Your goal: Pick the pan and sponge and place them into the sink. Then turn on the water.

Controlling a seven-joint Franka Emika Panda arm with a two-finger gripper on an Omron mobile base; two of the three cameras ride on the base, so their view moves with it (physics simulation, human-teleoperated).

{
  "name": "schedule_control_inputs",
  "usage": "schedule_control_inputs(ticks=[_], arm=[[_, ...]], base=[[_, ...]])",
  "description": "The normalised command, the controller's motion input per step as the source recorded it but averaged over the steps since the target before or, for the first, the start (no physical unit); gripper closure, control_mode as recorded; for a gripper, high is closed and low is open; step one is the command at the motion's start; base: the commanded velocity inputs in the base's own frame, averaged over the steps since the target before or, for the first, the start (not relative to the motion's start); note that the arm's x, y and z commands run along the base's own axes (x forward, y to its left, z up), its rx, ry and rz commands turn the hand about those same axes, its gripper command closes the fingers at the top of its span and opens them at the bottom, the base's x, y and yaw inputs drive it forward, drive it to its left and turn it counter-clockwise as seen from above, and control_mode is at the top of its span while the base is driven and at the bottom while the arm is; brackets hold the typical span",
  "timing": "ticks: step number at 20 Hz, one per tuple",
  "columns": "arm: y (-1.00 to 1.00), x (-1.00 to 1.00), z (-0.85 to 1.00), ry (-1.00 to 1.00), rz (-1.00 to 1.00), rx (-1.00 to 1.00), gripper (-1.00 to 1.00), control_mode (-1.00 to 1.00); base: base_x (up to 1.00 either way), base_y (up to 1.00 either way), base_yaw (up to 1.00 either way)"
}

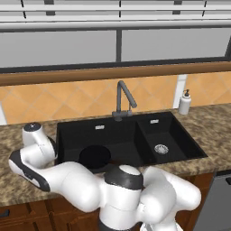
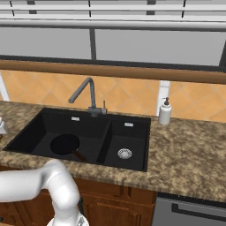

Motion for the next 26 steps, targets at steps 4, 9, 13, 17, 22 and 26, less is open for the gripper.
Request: schedule_control_inputs(ticks=[4, 9, 13, 17, 22, 26], arm=[[0.01, 0.03, -0.31, 0.0, 0.0, 0.0, -1.0, -1.0], [0.05, 0.04, -0.28, 0.0, 0.0, 0.0, -1.0, -1.0], [0.15, 0.02, -0.2, 0.0, 0.0, 0.0, -1.0, -1.0], [0.2, 0.08, -0.08, 0.0, 0.0, 0.0, -1.0, -1.0], [0.03, 0.12, -0.09, 0.0, 0.0, 0.0, -1.0, -1.0], [0.0, 0.14, -0.13, 0.0, 0.0, 0.0, -1.0, -1.0]], base=[[0.0, 0.0, 0.0], [0.0, 0.0, 0.0], [0.0, 0.0, 0.0], [0.0, 0.0, 0.0], [0.0, 0.0, 0.0], [0.0, 0.0, 0.0]])
